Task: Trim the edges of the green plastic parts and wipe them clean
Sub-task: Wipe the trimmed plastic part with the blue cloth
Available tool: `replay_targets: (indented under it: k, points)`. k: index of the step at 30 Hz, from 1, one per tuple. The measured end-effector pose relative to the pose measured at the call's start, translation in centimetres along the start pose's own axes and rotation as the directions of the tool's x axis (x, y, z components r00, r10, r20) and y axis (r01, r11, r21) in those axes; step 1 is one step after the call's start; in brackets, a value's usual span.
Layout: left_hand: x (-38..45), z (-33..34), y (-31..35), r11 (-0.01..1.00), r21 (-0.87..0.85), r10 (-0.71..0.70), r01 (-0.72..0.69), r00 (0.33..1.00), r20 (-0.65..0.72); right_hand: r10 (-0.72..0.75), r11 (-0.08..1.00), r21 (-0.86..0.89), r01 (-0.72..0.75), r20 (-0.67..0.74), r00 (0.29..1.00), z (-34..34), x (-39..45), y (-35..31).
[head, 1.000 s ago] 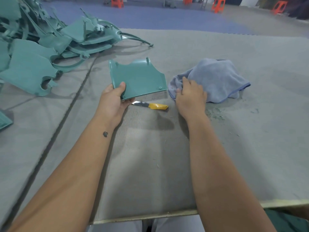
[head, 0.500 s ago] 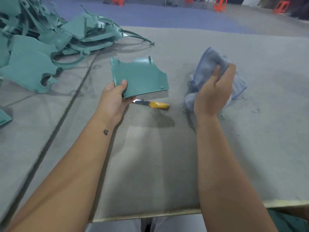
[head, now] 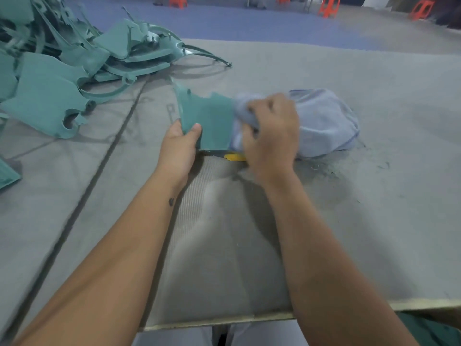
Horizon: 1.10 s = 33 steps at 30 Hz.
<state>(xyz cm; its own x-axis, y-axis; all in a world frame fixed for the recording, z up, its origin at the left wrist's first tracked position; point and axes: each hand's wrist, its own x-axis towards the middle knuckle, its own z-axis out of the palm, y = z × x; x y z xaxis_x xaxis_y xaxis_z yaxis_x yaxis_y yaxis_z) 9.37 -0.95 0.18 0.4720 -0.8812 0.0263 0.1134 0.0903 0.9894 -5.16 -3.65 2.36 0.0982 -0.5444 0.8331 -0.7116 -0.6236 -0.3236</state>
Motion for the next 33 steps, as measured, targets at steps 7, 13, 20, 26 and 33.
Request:
replay_targets:
  k: [7,13,20,26,33]
  points:
    - [0.3,-0.1,-0.1,0.999,-0.038,-0.034,0.033,0.999,-0.017,0.103,0.974,-0.224,0.015,0.504,0.857,1.8,-0.7,1.1]
    - [0.5,-0.2,-0.5,0.999,-0.017,-0.035,0.036,0.999,0.017,0.109,0.946,-0.312,0.083,0.548,0.829,1.6,-0.4,1.6]
    - [0.3,-0.2,-0.3,0.999,-0.043,-0.03,0.032,0.998,0.056,0.044,0.975,0.145,-0.168,0.616,0.787,0.8,-0.1,0.4]
    - [-0.1,-0.3,-0.3,1.0,-0.026,-0.014,0.017,0.994,0.107,0.245,0.964,-0.054,-0.26,0.557,0.794,1.9,-0.1,0.3]
    - [-0.3,-0.3,-0.4,1.0,-0.03,0.012,-0.008,0.99,0.138,0.367,0.924,-0.26,-0.279,0.403,0.838,2.1,-0.7,1.6]
